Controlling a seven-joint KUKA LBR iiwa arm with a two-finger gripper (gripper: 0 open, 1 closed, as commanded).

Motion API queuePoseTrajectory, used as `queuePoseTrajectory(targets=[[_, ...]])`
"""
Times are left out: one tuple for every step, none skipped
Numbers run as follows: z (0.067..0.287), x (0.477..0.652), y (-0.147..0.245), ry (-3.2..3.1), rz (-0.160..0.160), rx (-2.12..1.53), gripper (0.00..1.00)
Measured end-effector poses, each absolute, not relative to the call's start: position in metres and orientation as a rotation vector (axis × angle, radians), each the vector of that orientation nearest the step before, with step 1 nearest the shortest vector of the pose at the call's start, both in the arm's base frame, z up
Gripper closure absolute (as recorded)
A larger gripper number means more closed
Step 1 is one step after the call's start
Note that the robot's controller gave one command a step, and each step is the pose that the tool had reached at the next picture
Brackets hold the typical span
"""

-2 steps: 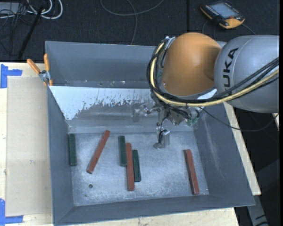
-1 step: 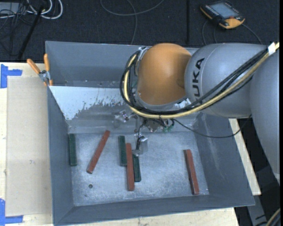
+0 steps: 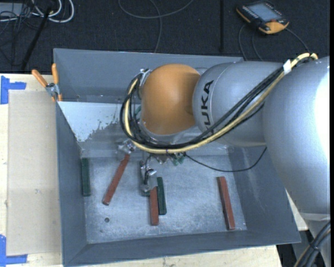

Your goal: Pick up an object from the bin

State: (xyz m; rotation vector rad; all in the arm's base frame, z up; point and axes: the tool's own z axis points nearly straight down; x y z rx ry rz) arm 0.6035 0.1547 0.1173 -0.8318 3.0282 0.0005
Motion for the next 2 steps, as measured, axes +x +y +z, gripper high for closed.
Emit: queuePoseTrajectory(targets=[[0.085,0.597,0.181,2.954,0.004,-1.074,0.0],[0.07,0.608,0.217,2.753,0.003,-1.51,1.0]])
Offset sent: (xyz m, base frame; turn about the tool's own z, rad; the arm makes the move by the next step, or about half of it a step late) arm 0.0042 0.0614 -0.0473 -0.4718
